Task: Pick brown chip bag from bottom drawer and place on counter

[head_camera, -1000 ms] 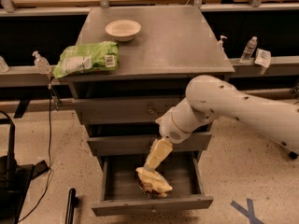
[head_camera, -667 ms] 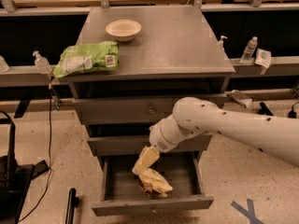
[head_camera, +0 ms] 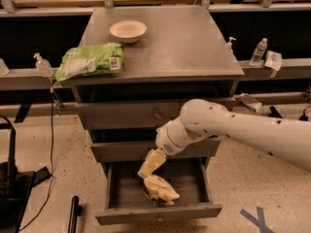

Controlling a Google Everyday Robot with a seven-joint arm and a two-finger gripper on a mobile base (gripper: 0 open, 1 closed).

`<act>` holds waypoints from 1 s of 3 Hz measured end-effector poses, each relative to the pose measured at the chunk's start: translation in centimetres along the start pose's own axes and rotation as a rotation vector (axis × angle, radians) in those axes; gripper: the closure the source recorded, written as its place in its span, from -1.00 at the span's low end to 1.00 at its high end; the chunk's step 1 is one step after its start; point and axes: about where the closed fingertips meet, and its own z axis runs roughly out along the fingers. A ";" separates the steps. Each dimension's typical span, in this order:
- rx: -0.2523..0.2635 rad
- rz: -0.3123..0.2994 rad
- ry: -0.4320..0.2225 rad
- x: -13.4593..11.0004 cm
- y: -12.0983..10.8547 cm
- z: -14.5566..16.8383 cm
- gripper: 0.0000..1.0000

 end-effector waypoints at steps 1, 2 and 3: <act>0.046 0.050 0.020 5.6 -2.1 1.5 -1.00; 0.155 0.128 -0.002 14.6 -5.5 5.1 -1.00; 0.195 0.163 -0.040 18.8 -6.8 7.2 -1.00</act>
Offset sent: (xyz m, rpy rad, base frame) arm 0.0259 -0.1544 -0.1875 -0.0429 -0.0869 -0.2958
